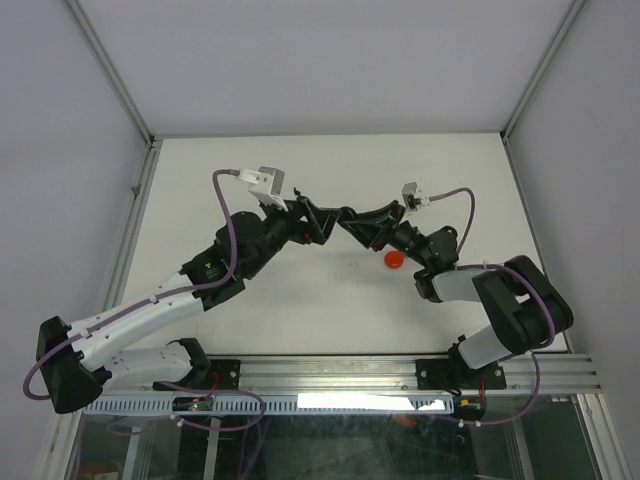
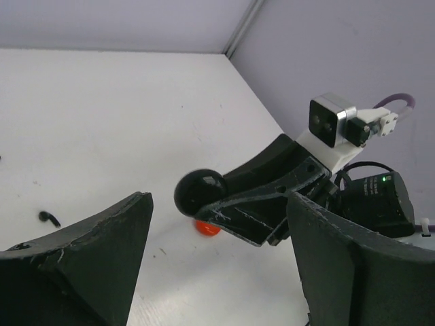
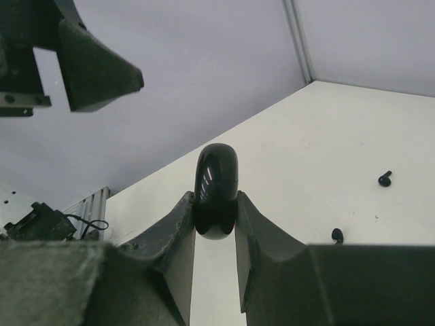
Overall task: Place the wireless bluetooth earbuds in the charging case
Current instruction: Pick up the charging case at the center of the board, then open the charging case, then pick up the earbud from the center of the board.
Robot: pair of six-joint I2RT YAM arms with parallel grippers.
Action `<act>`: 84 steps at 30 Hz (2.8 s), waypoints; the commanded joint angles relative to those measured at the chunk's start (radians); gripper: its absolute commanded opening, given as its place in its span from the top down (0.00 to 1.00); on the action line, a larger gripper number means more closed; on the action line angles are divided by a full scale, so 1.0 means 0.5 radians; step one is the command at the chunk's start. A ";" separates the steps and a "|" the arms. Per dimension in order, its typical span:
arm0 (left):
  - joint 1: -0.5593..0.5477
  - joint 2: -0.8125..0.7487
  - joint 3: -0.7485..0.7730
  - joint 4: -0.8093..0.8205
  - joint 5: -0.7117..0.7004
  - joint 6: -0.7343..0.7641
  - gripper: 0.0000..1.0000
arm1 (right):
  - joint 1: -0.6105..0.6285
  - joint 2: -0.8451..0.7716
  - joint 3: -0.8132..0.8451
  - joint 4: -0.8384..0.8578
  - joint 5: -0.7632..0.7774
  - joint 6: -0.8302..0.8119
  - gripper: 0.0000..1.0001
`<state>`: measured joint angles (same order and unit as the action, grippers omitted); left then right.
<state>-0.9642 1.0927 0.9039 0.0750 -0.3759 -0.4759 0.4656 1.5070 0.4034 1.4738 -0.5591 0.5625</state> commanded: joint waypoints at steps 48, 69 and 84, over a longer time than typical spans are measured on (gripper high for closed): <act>0.722 0.152 -0.133 0.700 1.712 -0.156 0.30 | -0.039 -0.467 0.196 0.332 -0.878 0.349 1.00; 0.756 0.377 0.136 -0.274 0.816 0.016 0.23 | -0.100 -0.960 -0.032 -1.045 -0.347 -0.830 1.00; 0.786 1.339 0.819 -0.825 0.364 0.143 0.29 | -0.100 -1.139 -0.124 -1.251 -0.191 -0.947 1.00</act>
<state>-0.5808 1.6928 1.2045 -0.2642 -0.1112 -0.4500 0.4202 0.9745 0.3401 0.8494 -0.6891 0.1234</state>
